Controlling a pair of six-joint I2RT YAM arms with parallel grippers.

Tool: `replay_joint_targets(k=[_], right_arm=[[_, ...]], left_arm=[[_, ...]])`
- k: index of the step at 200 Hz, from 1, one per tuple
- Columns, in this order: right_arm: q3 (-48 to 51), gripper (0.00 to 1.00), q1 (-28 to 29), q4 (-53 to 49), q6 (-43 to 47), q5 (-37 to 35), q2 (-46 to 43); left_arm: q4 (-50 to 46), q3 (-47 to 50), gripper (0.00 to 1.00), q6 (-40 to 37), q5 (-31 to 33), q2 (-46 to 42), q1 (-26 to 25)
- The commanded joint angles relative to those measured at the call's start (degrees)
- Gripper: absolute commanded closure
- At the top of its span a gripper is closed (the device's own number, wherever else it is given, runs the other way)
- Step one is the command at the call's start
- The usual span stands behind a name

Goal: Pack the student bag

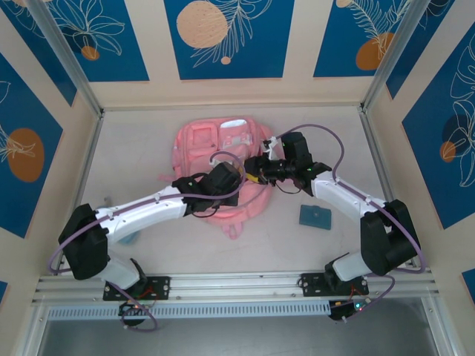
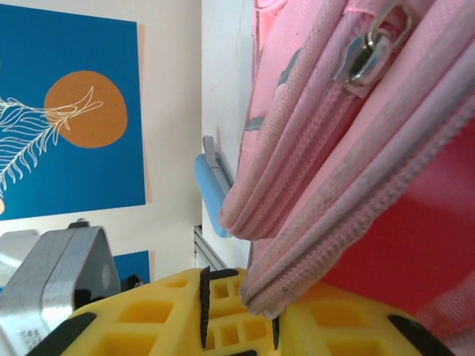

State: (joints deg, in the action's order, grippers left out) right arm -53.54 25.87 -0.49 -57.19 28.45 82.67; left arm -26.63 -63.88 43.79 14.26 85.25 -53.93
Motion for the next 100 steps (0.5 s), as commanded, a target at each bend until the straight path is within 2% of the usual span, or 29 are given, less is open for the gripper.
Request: replay_joint_targets(k=[1, 13, 46, 100], right_arm=[[-0.9, 0.74, -0.3, -0.5, 2.7, -3.0, -3.1], [-0.7, 0.77, -0.6, -1.7, 3.2, -4.6, -3.3], [0.2, 0.88, -2.0, -2.3, 2.5, -6.7, -3.5], [3.3, 0.91, -6.7, -1.0, 2.0, -8.5, -4.6]], left_arm=[[-2.8, 0.0, 0.96, -1.2, 3.3, -1.3, -0.5], [-2.9, 0.9, 1.00, -2.2, 3.8, -2.0, -0.4], [-4.0, 3.1, 1.00, -3.5, 6.7, -3.9, -0.2], [-4.3, 8.0, 1.00, -5.9, 7.7, -6.2, 2.5]])
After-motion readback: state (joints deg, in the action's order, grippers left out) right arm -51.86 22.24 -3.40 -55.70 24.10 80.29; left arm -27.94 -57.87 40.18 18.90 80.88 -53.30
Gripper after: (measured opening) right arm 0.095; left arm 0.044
